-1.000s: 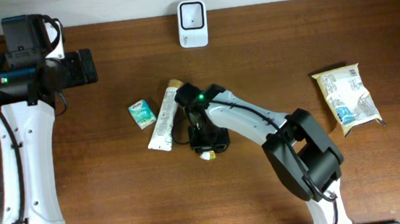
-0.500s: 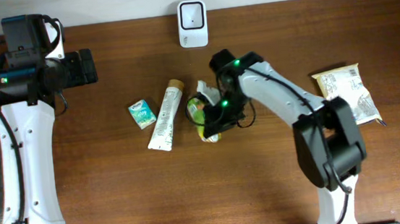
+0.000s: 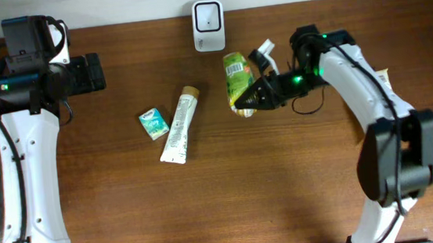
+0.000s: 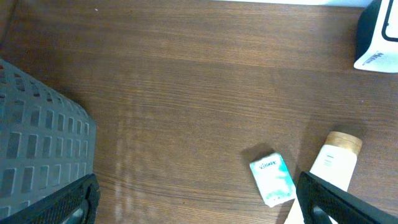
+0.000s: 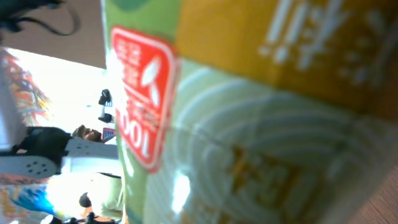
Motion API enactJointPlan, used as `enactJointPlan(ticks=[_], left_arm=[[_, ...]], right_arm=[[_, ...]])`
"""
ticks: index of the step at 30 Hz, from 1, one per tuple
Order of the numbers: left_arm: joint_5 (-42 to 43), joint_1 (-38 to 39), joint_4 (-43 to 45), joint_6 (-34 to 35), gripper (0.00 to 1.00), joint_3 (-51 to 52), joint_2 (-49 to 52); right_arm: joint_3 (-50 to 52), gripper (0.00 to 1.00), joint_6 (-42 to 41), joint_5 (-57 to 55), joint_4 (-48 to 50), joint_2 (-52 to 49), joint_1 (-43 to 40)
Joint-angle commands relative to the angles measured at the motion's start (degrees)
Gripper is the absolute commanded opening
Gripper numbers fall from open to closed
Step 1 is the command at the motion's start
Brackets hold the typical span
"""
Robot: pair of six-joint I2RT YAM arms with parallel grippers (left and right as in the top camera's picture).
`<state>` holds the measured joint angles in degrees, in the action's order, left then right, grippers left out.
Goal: Scan the item barcode
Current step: 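Lift the yellow pouch and hold it up to the scanner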
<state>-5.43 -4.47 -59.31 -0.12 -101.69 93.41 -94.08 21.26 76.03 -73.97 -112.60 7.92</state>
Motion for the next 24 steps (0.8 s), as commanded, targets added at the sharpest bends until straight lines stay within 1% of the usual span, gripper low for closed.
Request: enactJointPlan(ticks=[1, 5, 7, 9, 13, 15, 16, 18, 19, 20, 21, 24], left_arm=[[-0.42, -0.09, 0.04, 0.57, 0.99, -0.20, -0.94], [-0.42, -0.09, 0.04, 0.57, 0.99, -0.20, -0.96], [-0.42, -0.09, 0.04, 0.57, 0.99, -0.20, -0.94], [-0.42, -0.09, 0.04, 0.57, 0.99, -0.20, -0.94], [-0.42, -0.09, 0.04, 0.57, 0.99, -0.20, -0.96], [-0.42, -0.11, 0.04, 0.57, 0.99, -0.20, -0.96], [-0.42, -0.09, 0.04, 0.57, 0.99, -0.20, -0.96], [-0.42, -0.09, 0.04, 0.57, 0.99, -0.20, -0.94], [-0.42, -0.09, 0.04, 0.57, 0.99, -0.20, -0.94], [-0.42, -0.09, 0.04, 0.57, 0.99, -0.20, -0.94], [-0.44, -0.09, 0.04, 0.57, 0.99, -0.20, -0.96], [-0.42, -0.09, 0.04, 0.57, 0.99, -0.20, -0.96]], right_arm=[[-2.10, 0.04, 2.43, 5.84, 0.00, 8.70, -0.17], [-2.62, 0.04, 2.29, 2.80, 0.02, 13.88, -0.04], [-2.62, 0.04, 1.70, -1.97, -0.04, 15.19, 0.48], [-2.62, 0.04, -1.09, -10.21, 0.04, 15.61, 2.12], [-2.62, 0.04, -7.63, -32.44, 3.02, 15.47, 8.68], [-2.62, 0.04, -11.54, -46.51, 6.62, 15.47, 12.09], [-2.62, 0.04, -14.12, -60.81, 10.38, 15.47, 14.73], [-2.60, 0.04, -16.22, -78.68, 16.04, 15.41, 18.10], [-2.58, 0.04, -16.20, -88.13, 20.09, 15.02, 19.71], [-2.58, 0.04, -16.11, -94.16, 23.61, 14.56, 20.76], [-2.58, 0.04, -14.32, -98.92, 28.15, 13.53, 21.40], [-2.58, 0.04, -3.30, -104.19, 40.74, 9.09, 21.57]])
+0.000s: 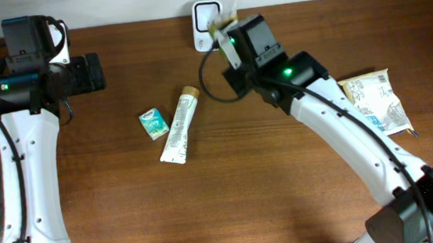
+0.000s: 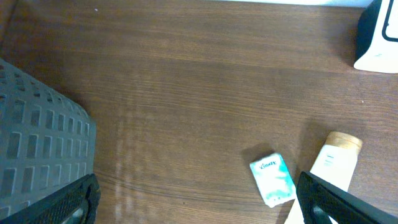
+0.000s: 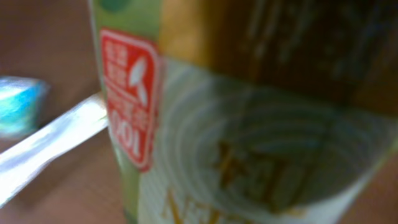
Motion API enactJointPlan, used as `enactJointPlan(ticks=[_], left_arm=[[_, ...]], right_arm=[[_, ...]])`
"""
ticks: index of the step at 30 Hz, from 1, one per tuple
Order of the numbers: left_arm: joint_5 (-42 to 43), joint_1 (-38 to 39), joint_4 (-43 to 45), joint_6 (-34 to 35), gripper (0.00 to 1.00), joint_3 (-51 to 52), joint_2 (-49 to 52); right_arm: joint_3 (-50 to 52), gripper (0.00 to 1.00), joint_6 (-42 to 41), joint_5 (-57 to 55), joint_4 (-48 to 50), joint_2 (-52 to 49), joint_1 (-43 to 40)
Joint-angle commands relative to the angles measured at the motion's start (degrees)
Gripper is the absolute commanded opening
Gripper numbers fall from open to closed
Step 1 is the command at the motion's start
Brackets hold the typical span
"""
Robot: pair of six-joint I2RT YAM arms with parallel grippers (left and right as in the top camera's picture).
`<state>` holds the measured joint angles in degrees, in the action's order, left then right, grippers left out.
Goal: Scan the item barcode
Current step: 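Lift the yellow pouch and hold it up to the scanner, then move the yellow pouch right and set it on the table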
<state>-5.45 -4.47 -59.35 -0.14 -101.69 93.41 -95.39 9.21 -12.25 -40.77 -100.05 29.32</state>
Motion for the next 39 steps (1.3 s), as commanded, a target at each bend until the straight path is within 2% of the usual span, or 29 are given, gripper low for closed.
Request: enactJointPlan(ticks=[1, 6, 11, 14, 20, 25, 30, 33, 39], left_arm=[[-0.39, -0.09, 0.09, 0.59, 0.99, -0.20, -0.96], [-0.39, -0.09, 0.09, 0.59, 0.99, -0.20, -0.96], [-0.39, -0.09, 0.09, 0.59, 0.99, -0.20, -0.96], [-0.39, -0.09, 0.09, 0.59, 0.99, -0.20, -0.96], [-0.39, -0.09, 0.09, 0.59, 0.99, -0.20, -0.94], [-0.39, -0.09, 0.09, 0.59, 0.99, -0.20, -0.96], [-0.42, -0.09, 0.09, 0.59, 0.99, -0.20, -0.94], [-0.39, -0.09, 0.09, 0.59, 0.99, -0.20, -0.94], [-0.42, -0.11, 0.09, 0.59, 0.99, -0.20, -0.94]], right_arm=[[-1.27, 0.04, 11.87, -18.23, 11.50, -5.03, 0.17], [-1.27, 0.04, 36.92, -24.48, 45.27, -18.29, 0.17], [-1.27, 0.04, 49.31, -25.20, 57.68, -27.63, -0.92], [-1.27, 0.04, 49.48, -26.62, 59.74, -31.63, -2.71], [-1.27, 0.04, 49.24, -25.75, 63.30, -33.07, -4.70], [-1.31, 0.04, 49.33, -22.73, 74.84, -35.41, -5.14], [-2.49, 0.04, 49.57, -16.79, 75.69, -37.35, -5.86], [-5.73, 0.04, 55.74, -16.41, 75.73, -40.24, -6.51], [-7.32, 0.04, 56.04, -12.39, 75.47, -40.85, -7.04]])
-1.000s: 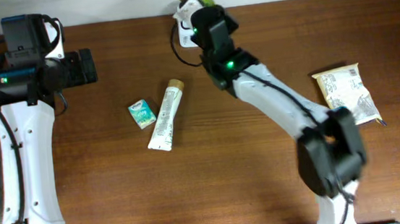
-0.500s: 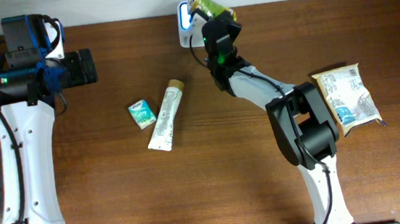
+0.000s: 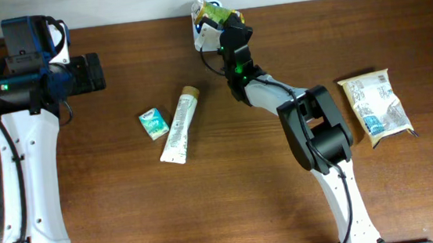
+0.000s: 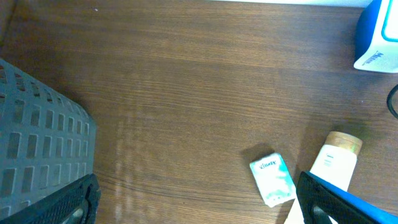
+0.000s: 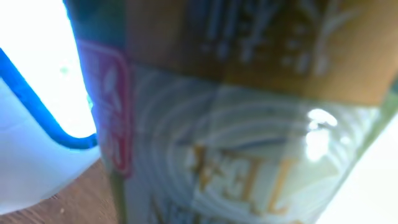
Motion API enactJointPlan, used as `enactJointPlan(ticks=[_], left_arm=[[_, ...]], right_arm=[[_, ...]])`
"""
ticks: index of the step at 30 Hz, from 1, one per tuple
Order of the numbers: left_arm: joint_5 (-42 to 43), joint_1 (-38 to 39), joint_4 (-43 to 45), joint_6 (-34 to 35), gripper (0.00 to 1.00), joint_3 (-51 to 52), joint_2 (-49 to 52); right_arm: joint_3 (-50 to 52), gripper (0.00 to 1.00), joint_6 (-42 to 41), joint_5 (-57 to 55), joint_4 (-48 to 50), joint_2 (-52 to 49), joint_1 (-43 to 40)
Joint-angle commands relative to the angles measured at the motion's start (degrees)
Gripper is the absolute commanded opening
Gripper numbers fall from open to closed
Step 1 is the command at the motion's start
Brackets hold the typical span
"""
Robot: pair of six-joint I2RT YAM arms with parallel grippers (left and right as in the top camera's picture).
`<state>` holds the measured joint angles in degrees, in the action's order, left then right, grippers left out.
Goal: Scan the item barcode
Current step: 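Move the yellow pouch right and set it on the table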
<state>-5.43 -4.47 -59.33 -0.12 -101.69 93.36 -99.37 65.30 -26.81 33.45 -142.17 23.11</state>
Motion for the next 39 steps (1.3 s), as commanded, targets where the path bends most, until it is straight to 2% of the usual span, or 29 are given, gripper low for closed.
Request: enactJointPlan(ticks=[1, 17, 24, 27, 28, 31, 34, 37, 39], left_arm=[[-0.42, -0.09, 0.07, 0.57, 0.99, -0.20, -0.90], [-0.42, -0.09, 0.07, 0.57, 0.99, -0.20, -0.90], [-0.42, -0.09, 0.07, 0.57, 0.99, -0.20, -0.92], [-0.42, -0.09, 0.07, 0.57, 0.99, -0.20, -0.92], [-0.42, -0.09, 0.07, 0.57, 0.99, -0.20, -0.90], [-0.42, -0.09, 0.07, 0.57, 0.99, -0.20, -0.90], [-0.42, -0.09, 0.07, 0.57, 0.99, -0.20, -0.90], [-0.42, -0.09, 0.07, 0.57, 0.99, -0.20, -0.90], [-0.42, -0.09, 0.07, 0.57, 0.99, -0.20, -0.92]], right_arm=[[-3.34, 0.04, 0.39, 1.81, 0.59, 1.20, -1.11], [-3.34, 0.04, 0.50, -0.96, -1.75, 1.05, -2.21], [-3.28, 0.04, -1.49, -2.56, -12.81, 10.27, -1.07], [-3.28, 0.04, -11.65, -2.32, -25.75, 18.03, -0.11], [-3.28, 0.04, -17.73, -0.92, -34.67, 21.99, 0.52], [-3.28, 0.04, -29.09, 6.43, -47.15, 26.71, 0.87], [-3.28, 0.04, -46.71, 25.35, -60.39, 31.82, -0.28], [-3.30, 0.04, -57.13, 43.58, -66.42, 34.27, -2.49], [-3.30, 0.04, -61.35, 50.93, -71.38, 35.19, -4.39]])
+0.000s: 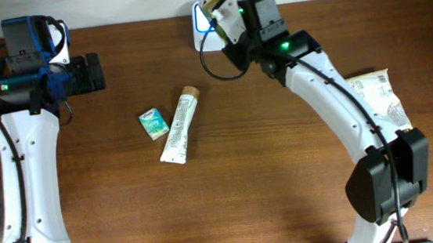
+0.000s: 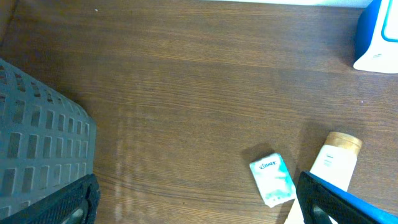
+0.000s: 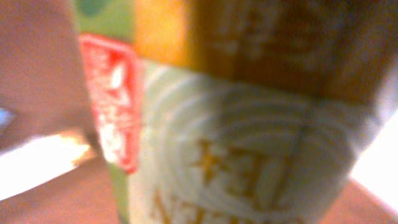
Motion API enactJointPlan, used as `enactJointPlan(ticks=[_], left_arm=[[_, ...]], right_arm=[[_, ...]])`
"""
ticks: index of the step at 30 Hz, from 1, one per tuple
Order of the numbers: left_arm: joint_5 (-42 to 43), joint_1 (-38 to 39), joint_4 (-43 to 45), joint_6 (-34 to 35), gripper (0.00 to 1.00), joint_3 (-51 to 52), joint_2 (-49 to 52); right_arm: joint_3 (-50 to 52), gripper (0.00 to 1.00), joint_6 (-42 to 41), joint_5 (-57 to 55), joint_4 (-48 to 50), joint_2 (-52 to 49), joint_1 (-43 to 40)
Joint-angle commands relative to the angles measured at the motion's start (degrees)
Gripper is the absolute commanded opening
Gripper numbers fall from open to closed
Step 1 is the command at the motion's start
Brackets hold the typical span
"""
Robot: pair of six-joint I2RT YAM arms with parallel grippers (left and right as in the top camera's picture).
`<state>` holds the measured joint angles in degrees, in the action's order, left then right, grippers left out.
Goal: Scan the item barcode
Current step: 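Move the yellow pouch right and set it on the table, then reach the right gripper to the white tube and grasp it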
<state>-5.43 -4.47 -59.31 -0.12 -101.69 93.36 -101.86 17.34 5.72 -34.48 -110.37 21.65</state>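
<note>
My right gripper [image 1: 233,27] is shut on a green and yellow can [image 1: 219,8] with a red label. It holds the can just over the white scanner [image 1: 201,22] at the table's back edge, and the scanner's rim glows blue. The blurred can [image 3: 236,124] fills the right wrist view and hides the fingers. My left gripper [image 1: 93,73] stands open at the far left over bare wood [image 2: 199,205]. Its fingertips [image 2: 69,202] are wide apart with nothing between them. The scanner [image 2: 378,38] shows at the top right corner of the left wrist view.
A small teal tissue pack [image 1: 154,123] and a white tube with a tan cap [image 1: 179,126] lie left of centre. A snack bag [image 1: 376,103] lies at the right. A grey slotted basket [image 2: 37,143] stands at the left edge.
My right arm has changed its pose and its wrist now sits to the right of the scanner. The can is still held at the scanner, which still glows blue. The left arm has not moved.
First my right gripper held the can over the table, below and right of the unlit scanner. Then it was up against the scanner. Then the can sat over the scanner's face and blue light showed. Now the can stays there with the arm turned.
</note>
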Motion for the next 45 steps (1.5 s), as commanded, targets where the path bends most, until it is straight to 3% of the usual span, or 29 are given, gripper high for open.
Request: enactJointPlan(ticks=[1, 4, 10, 18, 19, 22, 24, 27, 30, 35, 37, 38, 40, 42, 45], left_arm=[[-0.42, -0.09, 0.04, 0.57, 0.99, -0.20, -0.92], [-0.42, -0.09, 0.04, 0.57, 0.99, -0.20, -0.90], [-0.42, -0.09, 0.04, 0.57, 0.99, -0.20, -0.90], [-0.42, -0.09, 0.04, 0.57, 0.99, -0.20, -0.90], [-0.44, -0.11, 0.02, 0.57, 0.99, -0.20, -0.92], [-0.42, -0.09, 0.07, 0.57, 0.99, -0.20, -0.90], [-0.42, -0.09, 0.04, 0.57, 0.99, -0.20, -0.92], [-0.42, -0.09, 0.04, 0.57, 0.99, -0.20, -0.90], [-0.42, -0.09, 0.04, 0.57, 0.99, -0.20, -0.90], [-0.42, -0.09, 0.04, 0.57, 0.99, -0.20, -0.90], [-0.42, -0.09, 0.04, 0.57, 0.99, -0.20, -0.92], [-0.42, -0.09, 0.04, 0.57, 0.99, -0.20, -0.90], [-0.42, -0.09, 0.04, 0.57, 0.99, -0.20, -0.90], [-0.42, -0.09, 0.04, 0.57, 0.99, -0.20, -0.90], [-0.42, -0.09, 0.04, 0.57, 0.99, -0.20, -0.90]], right_arm=[[-0.81, 0.04, -13.62, 20.33, -6.64, 3.63, -3.96], [-0.52, 0.04, -13.16, 16.61, -19.26, 3.37, -8.26], [0.85, 0.04, -13.35, 3.65, -33.51, 0.28, -16.02], [10.95, 0.05, -9.53, -6.88, -34.14, -3.78, -20.33], [12.44, 0.11, -9.01, -8.85, -33.42, -3.80, -20.46], [15.82, 0.13, -9.29, -15.50, -31.56, -3.80, -20.65], [16.35, 0.20, -10.82, -16.39, -31.54, -3.80, -20.65], [16.35, 0.41, -12.28, -20.06, -32.17, -3.80, -20.65], [14.08, 0.54, -14.29, -21.11, -35.74, -3.80, -20.55], [1.01, 0.60, -15.08, -3.28, -42.64, -3.78, -18.47], [-3.63, 0.67, -15.08, 6.69, -42.51, -3.78, -16.81], [-4.66, 0.72, -15.08, 12.61, -41.07, -3.78, -15.91], [-4.26, 0.99, -15.10, 23.74, -36.57, -3.82, -13.88], [-2.99, 0.99, -15.63, 27.32, -32.87, -4.22, -11.02], [-0.17, 0.99, -23.28, 27.26, -27.67, -4.90, -6.27]])
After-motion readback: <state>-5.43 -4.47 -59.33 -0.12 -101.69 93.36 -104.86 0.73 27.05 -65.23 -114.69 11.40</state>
